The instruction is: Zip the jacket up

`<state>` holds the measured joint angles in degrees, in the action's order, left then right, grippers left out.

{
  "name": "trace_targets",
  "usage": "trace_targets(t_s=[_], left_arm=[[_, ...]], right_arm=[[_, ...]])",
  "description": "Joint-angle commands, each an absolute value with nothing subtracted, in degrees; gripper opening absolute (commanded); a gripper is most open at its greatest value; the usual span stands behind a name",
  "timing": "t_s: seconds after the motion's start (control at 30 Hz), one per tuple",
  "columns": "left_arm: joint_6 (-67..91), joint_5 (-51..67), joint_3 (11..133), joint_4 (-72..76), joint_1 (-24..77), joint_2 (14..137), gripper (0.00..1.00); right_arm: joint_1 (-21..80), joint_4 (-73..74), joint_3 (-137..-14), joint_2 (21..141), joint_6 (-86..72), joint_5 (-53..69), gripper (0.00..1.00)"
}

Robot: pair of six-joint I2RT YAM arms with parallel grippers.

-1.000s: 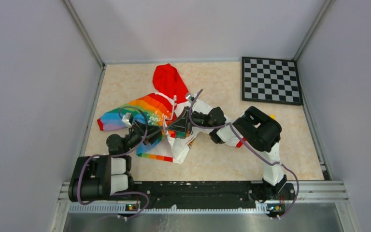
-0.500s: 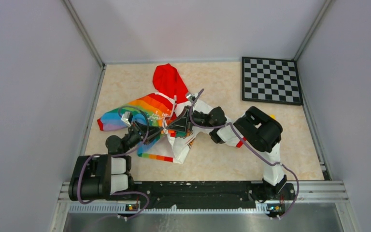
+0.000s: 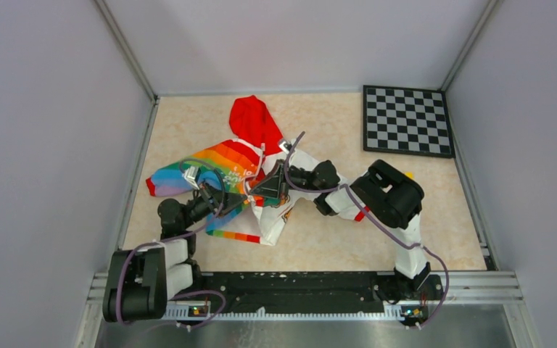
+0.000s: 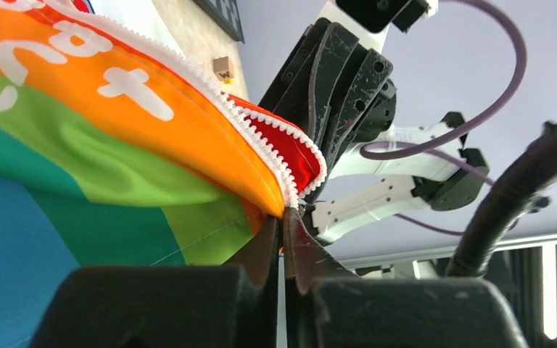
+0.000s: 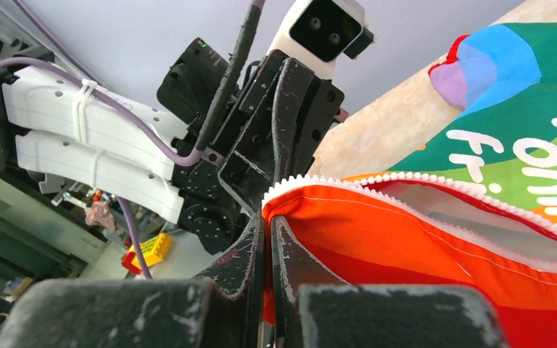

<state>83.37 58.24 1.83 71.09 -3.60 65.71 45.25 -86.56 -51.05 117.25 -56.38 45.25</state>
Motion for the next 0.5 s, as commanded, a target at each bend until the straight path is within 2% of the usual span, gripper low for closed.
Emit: trace_targets(t_s=[0.0,0.2,0.47], left_arm=[[73.3,64.3,4.1,65.5,-3.6,64.0,0.00],[67.9,63.8,4.4,61.7,-3.4,61.7,0.00],[71.4,66.2,4.7,69.2,-1.6,61.2,0.00]], right_arm=[[45.7,-98.8,-54.0,115.6,-60.4,42.4,0.00],[46.9,-98.8,-55.1,116.5,-67.2,38.6,0.00],[47.1,-98.8,-56.9,120.3,-70.0,34.3,0.00]])
